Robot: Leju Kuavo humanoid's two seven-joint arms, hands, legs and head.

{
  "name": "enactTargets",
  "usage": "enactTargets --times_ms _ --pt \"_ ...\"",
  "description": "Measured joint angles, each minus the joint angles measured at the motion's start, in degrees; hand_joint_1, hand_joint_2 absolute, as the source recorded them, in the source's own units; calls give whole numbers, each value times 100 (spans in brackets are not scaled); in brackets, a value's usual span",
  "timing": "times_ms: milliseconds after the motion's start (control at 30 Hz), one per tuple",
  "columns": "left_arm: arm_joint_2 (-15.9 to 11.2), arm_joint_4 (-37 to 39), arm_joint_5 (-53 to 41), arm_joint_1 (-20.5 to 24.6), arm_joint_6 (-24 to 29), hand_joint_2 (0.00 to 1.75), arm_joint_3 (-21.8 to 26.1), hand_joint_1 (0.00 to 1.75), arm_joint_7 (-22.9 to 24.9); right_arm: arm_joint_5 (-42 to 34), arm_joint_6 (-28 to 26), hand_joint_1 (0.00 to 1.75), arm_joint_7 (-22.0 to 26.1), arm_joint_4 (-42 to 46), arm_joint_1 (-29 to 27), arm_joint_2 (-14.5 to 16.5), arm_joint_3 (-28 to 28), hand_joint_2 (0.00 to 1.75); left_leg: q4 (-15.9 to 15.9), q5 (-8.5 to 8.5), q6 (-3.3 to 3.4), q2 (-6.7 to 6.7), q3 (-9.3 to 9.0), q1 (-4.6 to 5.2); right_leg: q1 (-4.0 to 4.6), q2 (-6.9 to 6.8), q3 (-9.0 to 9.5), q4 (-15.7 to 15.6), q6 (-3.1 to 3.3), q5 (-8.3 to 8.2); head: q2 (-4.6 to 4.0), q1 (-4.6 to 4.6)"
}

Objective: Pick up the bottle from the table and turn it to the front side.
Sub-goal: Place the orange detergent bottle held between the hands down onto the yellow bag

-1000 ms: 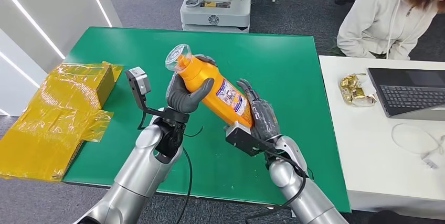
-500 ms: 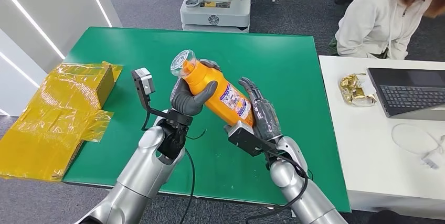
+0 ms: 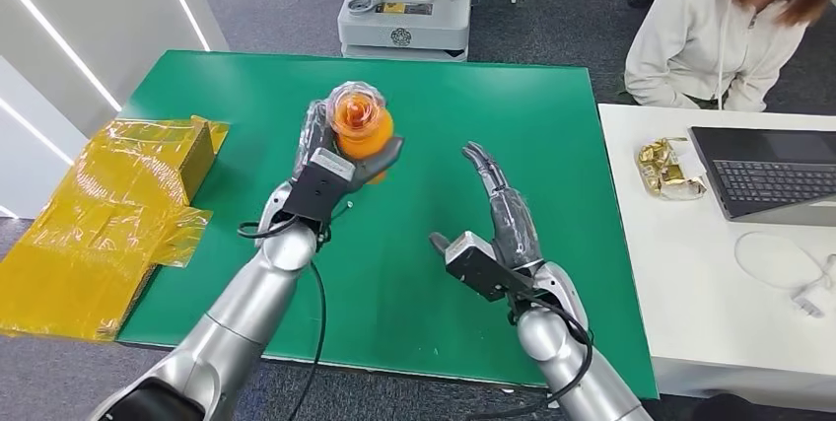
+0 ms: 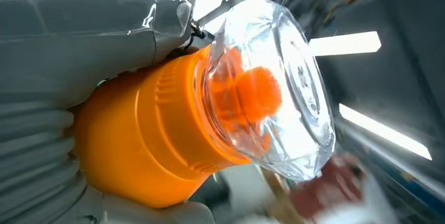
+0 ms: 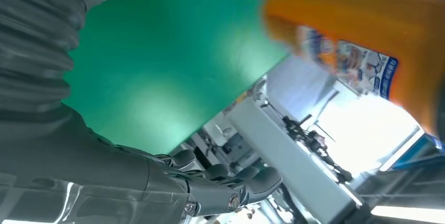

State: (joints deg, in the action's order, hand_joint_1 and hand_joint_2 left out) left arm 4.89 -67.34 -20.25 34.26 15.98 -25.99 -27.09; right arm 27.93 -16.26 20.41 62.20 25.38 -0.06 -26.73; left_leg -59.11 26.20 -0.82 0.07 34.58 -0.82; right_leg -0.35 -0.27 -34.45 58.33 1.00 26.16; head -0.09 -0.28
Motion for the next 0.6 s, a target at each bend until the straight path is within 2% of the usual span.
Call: enactTargets --times_ms 167,367,433,600 --pt "-409 134 -2152 394 896 175 39 175 446 -22 9 0 56 941 -380 -154 43 175 1 0 0 0 0 0 1 0 0 2 0 0 0 1" --pt "-754 142 -4506 525 1366 175 39 175 1261 102 -152 0 164 2163 -1040 -392 199 175 1 1 0 -1 3 3 0 -2 1 -2 -3 2 0 1" --pt "-846 147 -4949 533 1420 175 39 175 1411 137 -210 0 190 2502 -1241 -471 261 175 1 1 0 0 3 4 0 -1 1 -3 -3 2 0 1" --pt "-980 181 -5360 554 1440 175 39 175 1549 189 -347 0 243 3050 -1587 -598 388 175 0 1 0 -1 2 4 0 -3 1 -4 -3 2 0 1"
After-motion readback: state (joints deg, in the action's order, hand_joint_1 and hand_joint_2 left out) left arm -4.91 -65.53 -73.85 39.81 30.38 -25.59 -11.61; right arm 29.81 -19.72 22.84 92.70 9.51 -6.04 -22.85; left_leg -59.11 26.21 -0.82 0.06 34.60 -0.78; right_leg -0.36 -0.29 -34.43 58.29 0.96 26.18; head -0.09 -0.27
